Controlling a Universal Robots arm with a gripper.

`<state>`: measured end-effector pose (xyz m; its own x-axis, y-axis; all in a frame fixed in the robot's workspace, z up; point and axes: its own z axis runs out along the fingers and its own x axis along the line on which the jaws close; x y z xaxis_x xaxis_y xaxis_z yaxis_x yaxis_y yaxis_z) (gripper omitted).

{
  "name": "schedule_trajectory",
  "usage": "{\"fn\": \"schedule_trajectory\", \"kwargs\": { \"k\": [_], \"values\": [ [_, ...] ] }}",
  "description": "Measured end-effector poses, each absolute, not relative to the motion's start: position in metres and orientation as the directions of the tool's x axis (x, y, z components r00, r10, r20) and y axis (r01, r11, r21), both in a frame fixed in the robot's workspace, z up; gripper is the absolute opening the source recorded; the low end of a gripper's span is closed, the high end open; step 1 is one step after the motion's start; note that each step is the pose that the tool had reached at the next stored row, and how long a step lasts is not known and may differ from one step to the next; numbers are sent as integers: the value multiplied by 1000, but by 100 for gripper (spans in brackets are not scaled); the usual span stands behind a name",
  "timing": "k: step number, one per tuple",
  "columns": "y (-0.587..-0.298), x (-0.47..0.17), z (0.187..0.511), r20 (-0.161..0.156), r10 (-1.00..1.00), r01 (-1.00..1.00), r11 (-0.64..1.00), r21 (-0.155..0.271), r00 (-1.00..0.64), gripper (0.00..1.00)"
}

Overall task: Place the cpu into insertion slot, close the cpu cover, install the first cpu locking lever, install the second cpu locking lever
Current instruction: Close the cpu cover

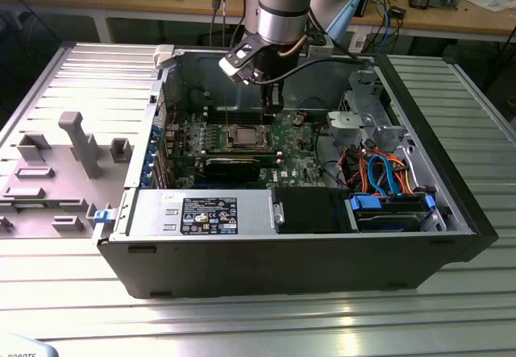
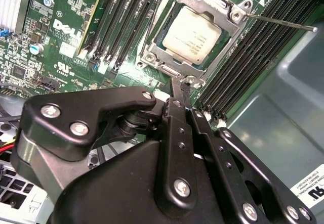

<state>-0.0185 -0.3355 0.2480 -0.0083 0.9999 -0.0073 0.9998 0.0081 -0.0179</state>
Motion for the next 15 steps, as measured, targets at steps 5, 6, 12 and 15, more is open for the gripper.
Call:
{"fn": "schedule_trajectory", "kwargs": {
  "k": [5, 6, 12, 15],
  "values": [
    [-336, -20, 248, -7, 1000, 1000, 8, -18, -8, 11],
    [-336, -20, 248, -7, 1000, 1000, 8, -18, -8, 11],
    [-336, -26, 247, -7, 1000, 1000, 8, -18, -8, 11],
    [-336, -29, 247, -7, 1000, 1000, 8, -18, -8, 11]
  ]
}}
